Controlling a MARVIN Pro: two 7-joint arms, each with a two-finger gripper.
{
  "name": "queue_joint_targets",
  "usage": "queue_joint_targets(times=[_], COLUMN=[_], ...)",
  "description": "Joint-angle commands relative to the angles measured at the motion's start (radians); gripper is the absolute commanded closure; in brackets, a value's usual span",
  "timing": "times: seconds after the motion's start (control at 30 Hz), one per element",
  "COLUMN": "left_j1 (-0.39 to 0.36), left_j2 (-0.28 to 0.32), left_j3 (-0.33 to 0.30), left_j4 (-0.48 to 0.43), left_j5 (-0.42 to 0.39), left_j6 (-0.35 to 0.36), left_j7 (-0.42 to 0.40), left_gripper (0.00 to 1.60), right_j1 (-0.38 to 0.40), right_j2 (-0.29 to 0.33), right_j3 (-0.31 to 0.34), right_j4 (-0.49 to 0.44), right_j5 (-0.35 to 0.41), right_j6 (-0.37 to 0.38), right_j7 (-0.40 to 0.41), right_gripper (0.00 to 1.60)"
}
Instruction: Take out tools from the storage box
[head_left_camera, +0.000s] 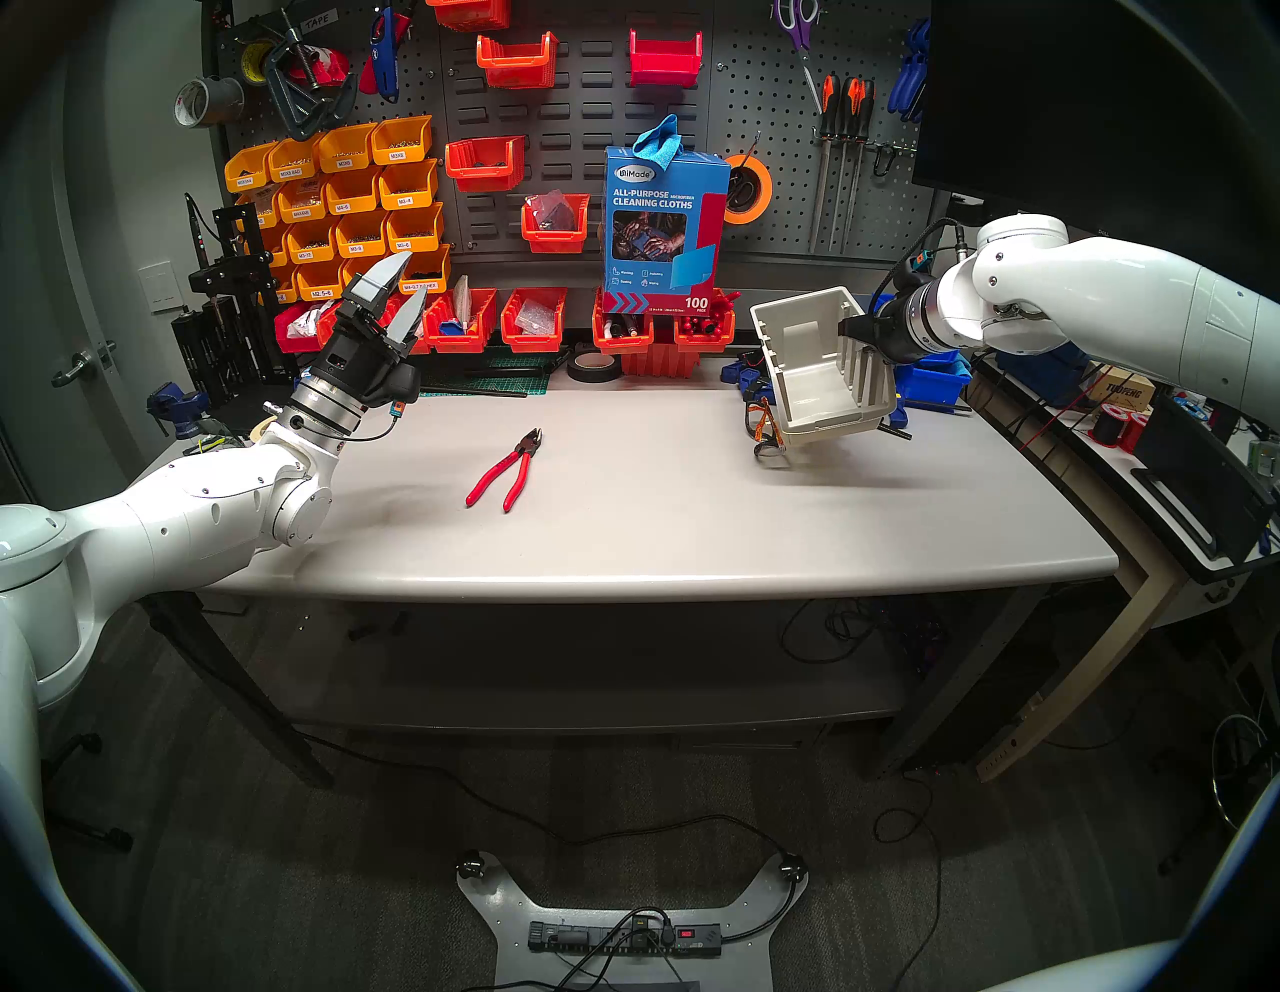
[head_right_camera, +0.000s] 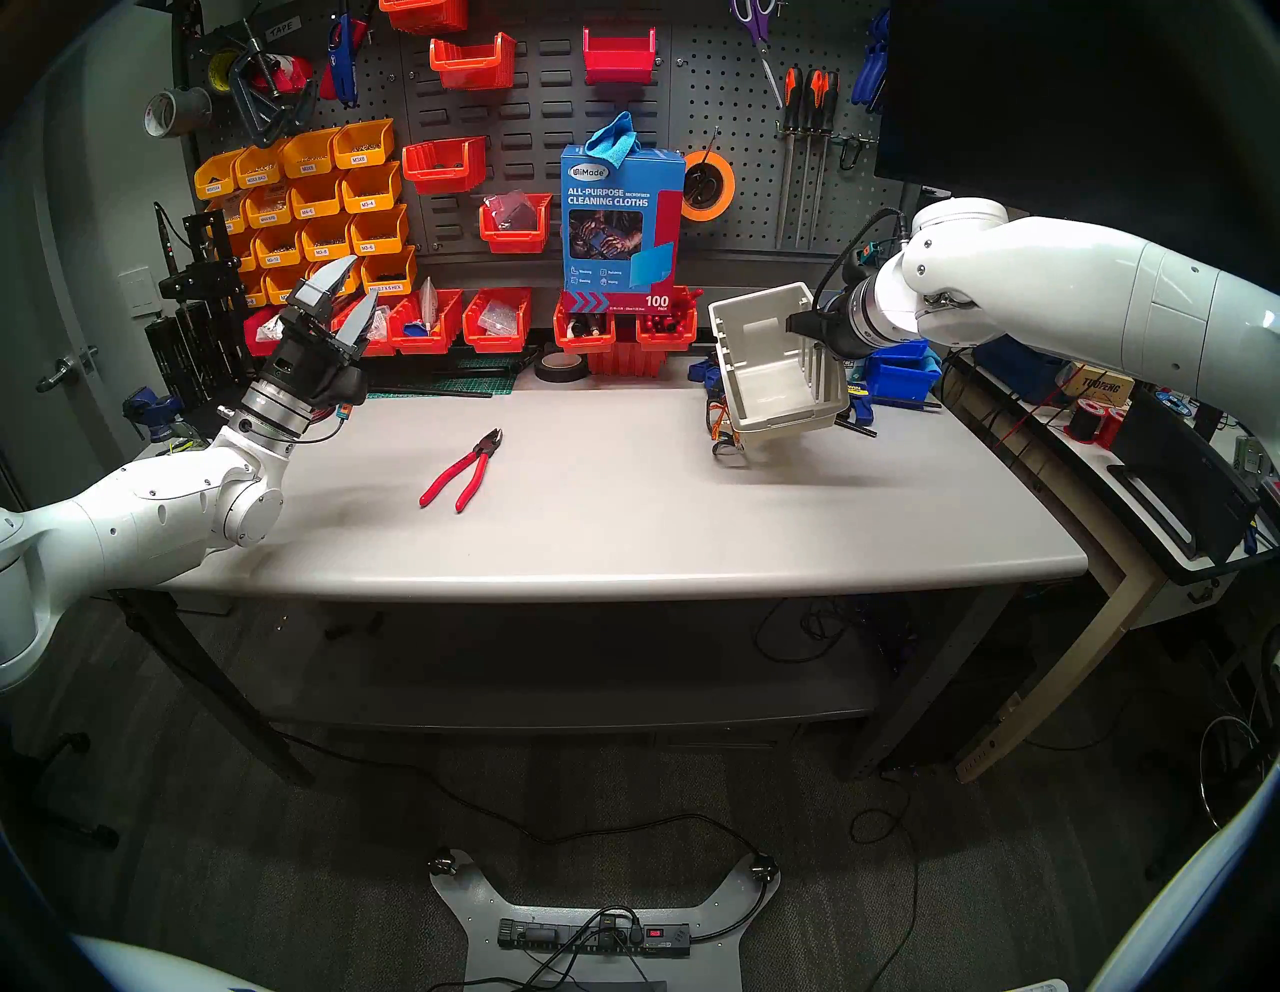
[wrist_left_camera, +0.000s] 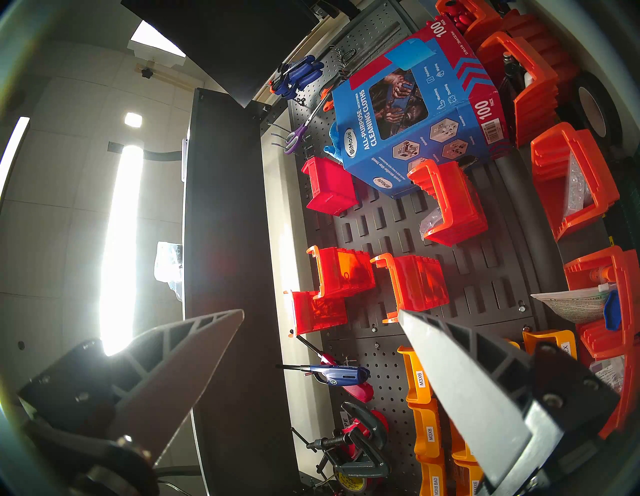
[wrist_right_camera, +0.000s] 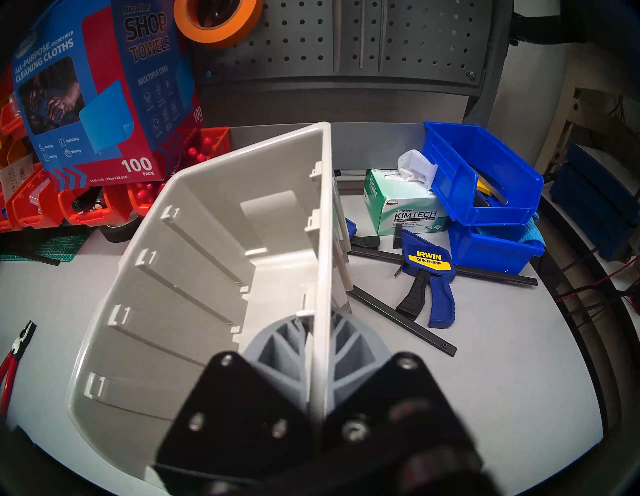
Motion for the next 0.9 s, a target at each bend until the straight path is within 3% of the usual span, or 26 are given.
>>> queue_joint_targets(times=[0.0, 0.37, 0.87], left_j1=[-0.018, -0.018, -0.018], left_j2=[-0.003, -0.003, -0.002], left_j3=[-0.011, -0.011, -0.011], left_j4=[0.002, 0.002, 0.002], left_j5=[-0.002, -0.002, -0.002], left_j6=[-0.002, -0.002, -0.002], left_j7=[0.001, 0.001, 0.001], left_gripper=[0.0, 0.0, 0.0], right_j1=[0.034, 0.01, -0.083], right_j2=[0.028, 0.028, -0.105], right_j3=[0.002, -0.001, 0.017], right_j4=[0.004, 0.008, 0.147], right_j5=[-0.004, 0.025, 0.105], right_j6=[0.005, 0.007, 0.05], right_j7=[-0.026, -0.049, 0.057], right_gripper=[1.6, 1.6, 1.6])
